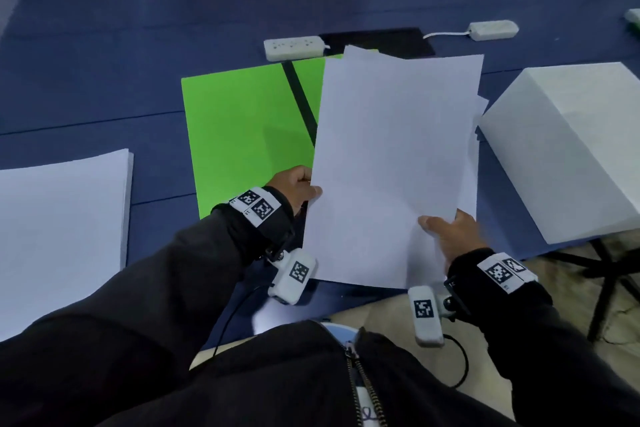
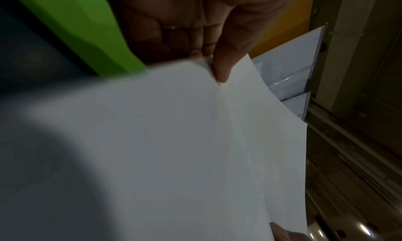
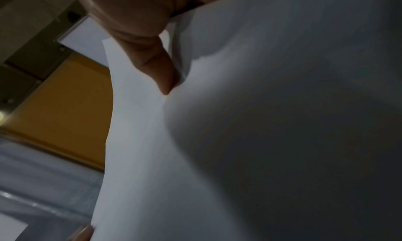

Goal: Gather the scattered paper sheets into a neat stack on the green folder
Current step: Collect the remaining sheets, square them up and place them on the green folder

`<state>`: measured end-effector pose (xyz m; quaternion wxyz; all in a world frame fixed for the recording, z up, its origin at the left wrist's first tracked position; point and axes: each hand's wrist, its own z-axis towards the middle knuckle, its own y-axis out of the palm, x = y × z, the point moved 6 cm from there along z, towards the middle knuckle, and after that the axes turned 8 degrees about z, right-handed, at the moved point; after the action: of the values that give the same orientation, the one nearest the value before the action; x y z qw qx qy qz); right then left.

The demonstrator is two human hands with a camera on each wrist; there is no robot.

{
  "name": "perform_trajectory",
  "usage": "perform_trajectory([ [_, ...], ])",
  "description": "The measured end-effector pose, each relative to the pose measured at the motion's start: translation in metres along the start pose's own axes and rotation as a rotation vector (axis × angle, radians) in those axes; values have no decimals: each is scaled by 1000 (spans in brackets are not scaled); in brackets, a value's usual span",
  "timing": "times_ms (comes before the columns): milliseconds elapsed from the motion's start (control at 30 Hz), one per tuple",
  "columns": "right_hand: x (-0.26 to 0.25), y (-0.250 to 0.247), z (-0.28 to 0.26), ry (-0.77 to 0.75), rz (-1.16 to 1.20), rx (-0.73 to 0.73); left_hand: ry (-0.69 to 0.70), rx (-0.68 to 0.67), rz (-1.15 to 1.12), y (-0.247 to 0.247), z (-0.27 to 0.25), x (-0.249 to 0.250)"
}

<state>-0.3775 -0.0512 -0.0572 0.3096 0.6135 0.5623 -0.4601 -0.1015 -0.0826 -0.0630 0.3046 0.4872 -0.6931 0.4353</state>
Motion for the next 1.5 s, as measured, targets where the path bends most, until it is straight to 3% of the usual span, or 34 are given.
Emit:
perform_trajectory([
  [167,17,-50,-5,23,32,163,-38,-117,-33,32,-2,3],
  [300,21,-70,-11,-1,73,215,-10,-86,11,40,1,3],
  [433,27,-86,-13,-25,46,214,54,-34,149,46,10,6],
  [667,34,-105,-4,59,10,207,51,-26,273,64,21,11],
  [767,32,-105,-1,49,15,228,62,-9,431,66,20,16],
  [1033,44,-105,6,139,61,222,-34,-39,427,80,10,19],
  [1233,43,-105,7,126,78,205,-82,-76,650,90,15,25],
  [1500,50,-108,13,146,144,209,-131,-114,446,100,19,33],
])
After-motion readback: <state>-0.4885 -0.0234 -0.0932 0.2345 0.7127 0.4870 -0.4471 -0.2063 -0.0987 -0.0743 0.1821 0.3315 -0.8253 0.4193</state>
